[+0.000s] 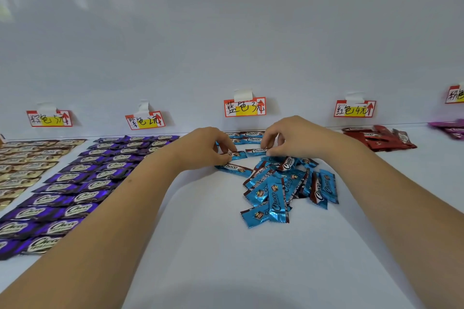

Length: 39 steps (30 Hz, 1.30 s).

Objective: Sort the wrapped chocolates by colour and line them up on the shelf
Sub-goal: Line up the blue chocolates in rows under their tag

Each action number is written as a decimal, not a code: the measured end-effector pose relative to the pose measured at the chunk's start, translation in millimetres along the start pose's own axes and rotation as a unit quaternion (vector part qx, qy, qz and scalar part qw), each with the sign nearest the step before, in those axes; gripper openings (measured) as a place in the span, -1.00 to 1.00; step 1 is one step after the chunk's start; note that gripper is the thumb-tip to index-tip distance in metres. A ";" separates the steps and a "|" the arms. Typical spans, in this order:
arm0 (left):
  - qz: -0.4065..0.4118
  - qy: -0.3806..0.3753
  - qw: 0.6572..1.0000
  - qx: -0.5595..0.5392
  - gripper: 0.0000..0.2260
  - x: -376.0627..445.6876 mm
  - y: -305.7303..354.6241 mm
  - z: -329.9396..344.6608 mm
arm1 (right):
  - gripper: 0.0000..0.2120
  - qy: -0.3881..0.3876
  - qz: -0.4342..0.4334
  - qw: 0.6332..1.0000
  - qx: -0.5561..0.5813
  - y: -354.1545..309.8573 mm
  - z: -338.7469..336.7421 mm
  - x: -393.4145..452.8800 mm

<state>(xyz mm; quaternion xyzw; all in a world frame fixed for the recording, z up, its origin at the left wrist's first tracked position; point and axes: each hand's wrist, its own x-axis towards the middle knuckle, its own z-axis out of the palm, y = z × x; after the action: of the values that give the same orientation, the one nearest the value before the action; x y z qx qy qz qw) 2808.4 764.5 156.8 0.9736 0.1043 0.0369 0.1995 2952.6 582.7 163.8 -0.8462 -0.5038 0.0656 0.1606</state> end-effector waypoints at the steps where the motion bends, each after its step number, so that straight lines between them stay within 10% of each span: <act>1: 0.001 -0.009 1.000 0.001 -0.79 -0.3 -0.7 -0.9 | -0.87 -0.010 0.007 1.000 0.008 0.1 -2.2 -1.3; 10: 0.016 0.017 1.000 0.002 -0.74 -1.1 0.9 -2.7 | -0.83 -0.054 0.030 0.998 0.011 -1.5 -3.7 -4.1; 26: -0.022 0.072 0.995 0.068 -0.91 -7.3 -18.7 -26.2 | -0.79 0.095 -0.076 0.992 -0.030 -13.0 12.5 6.7; 39: -0.060 0.038 0.994 0.089 -0.90 -9.7 -26.0 -24.9 | -0.70 0.009 -0.125 0.989 -0.072 -36.1 27.4 12.6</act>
<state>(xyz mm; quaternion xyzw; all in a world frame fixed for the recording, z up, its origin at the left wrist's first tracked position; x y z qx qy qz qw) 2791.1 795.3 169.0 0.9775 0.1725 0.0528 0.1097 2921.2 615.3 150.9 -0.7864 -0.6076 0.0009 0.1111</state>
